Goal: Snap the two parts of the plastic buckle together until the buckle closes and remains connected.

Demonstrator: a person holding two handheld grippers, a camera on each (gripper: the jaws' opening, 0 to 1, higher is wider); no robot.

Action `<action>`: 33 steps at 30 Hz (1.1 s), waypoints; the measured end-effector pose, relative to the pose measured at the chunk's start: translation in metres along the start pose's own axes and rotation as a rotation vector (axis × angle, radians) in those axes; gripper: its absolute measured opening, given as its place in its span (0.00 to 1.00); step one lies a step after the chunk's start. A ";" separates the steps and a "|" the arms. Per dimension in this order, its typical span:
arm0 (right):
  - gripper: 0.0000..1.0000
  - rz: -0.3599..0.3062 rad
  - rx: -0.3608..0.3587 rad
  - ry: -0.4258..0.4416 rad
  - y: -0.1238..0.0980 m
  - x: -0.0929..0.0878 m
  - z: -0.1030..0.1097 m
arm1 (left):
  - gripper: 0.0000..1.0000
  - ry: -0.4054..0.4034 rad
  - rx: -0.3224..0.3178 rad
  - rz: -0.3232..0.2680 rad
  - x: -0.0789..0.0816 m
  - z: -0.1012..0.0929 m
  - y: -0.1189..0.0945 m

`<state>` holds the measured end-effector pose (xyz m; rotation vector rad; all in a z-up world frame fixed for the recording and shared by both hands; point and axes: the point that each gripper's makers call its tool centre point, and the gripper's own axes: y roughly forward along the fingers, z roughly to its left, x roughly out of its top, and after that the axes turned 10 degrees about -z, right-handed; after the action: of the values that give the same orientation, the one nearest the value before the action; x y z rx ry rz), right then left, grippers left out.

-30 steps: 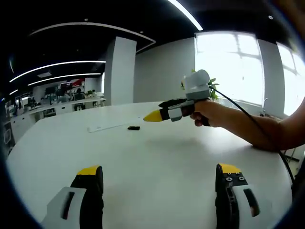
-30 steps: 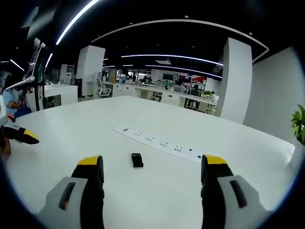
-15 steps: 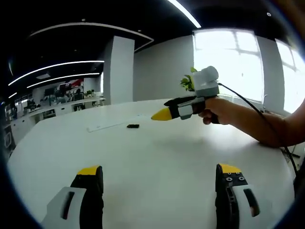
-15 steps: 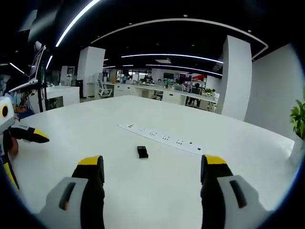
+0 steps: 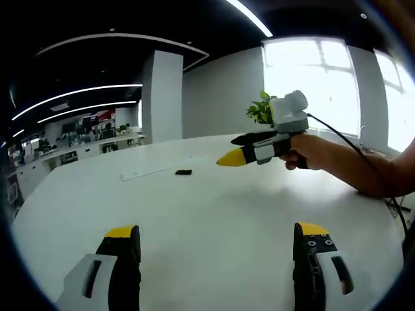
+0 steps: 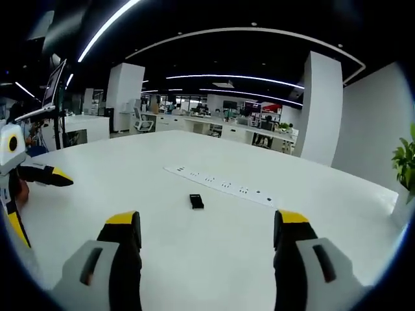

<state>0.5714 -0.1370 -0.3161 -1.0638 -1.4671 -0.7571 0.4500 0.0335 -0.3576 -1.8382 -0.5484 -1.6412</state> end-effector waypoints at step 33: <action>0.86 0.030 0.025 -0.001 -0.039 -0.008 0.011 | 1.00 0.008 0.039 -0.041 0.007 0.010 -0.007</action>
<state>0.5306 -0.1438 -0.3217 -1.0645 -1.4547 -0.7153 0.4541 0.0448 -0.3497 -1.8024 -0.6139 -1.6524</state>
